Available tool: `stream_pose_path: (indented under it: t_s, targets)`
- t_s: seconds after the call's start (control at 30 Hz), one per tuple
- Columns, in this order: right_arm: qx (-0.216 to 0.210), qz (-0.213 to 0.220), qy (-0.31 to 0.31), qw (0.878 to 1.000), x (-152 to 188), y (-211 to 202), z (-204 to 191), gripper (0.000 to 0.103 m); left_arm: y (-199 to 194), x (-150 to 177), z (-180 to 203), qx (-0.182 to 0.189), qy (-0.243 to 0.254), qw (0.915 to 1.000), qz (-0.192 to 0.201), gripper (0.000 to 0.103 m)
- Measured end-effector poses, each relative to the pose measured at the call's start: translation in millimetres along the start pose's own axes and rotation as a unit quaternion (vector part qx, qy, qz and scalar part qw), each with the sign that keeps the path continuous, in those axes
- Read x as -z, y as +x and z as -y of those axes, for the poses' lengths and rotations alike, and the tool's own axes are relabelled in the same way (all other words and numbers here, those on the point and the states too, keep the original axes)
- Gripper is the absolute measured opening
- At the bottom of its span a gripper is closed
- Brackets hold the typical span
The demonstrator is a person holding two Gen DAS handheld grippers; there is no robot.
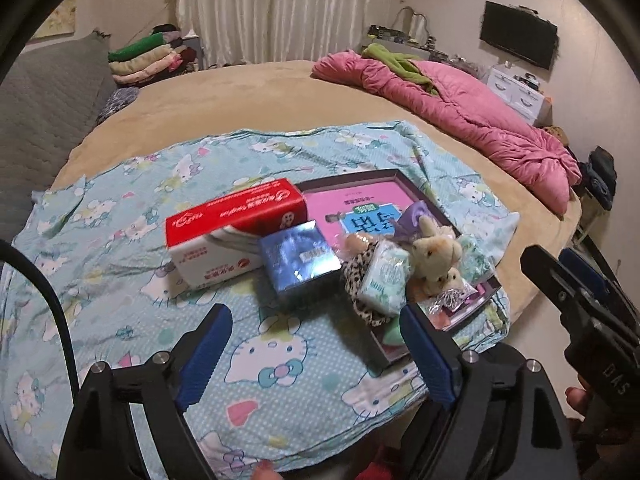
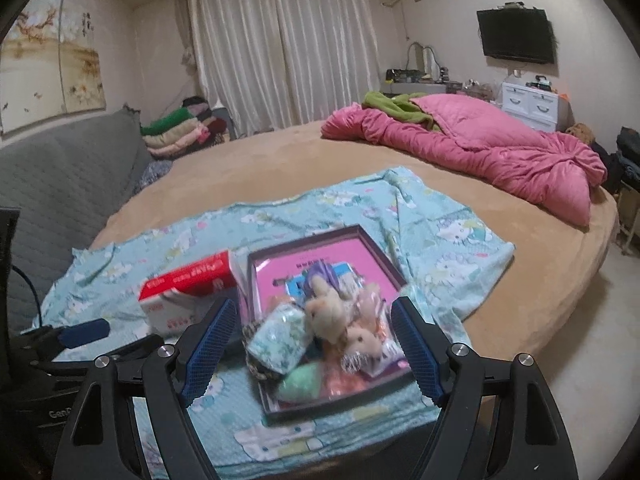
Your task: Organize soft objects
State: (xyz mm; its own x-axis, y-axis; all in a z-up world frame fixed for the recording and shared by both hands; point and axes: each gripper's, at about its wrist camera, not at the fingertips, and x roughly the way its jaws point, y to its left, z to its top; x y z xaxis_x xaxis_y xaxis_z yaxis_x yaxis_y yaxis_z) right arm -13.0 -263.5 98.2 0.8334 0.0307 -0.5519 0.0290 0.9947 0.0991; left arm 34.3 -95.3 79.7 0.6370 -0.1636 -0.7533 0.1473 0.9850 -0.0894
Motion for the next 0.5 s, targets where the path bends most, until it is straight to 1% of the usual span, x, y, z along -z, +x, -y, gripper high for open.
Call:
stream_pose_path:
  t_s: [0.13,0.3,0.5]
  targets:
    - [0.011,-0.011,0.001,1.0,14.9,1.3,3.6,0.081,0.3,13.3,-3.5,-0.006,-0.02,0.9998,-0.003,0.086]
    - [0.009,-0.019,0.001,1.0,28.3,4.1,5.8,0.081,15.2,28.9,-4.9,-0.003,-0.036,0.9987,-0.036,0.086]
    - [0.013,-0.031,0.007,0.999,34.8,13.0,8.9,0.081,30.9,43.9,3.8,-0.017,-0.02,0.998,-0.057,0.086]
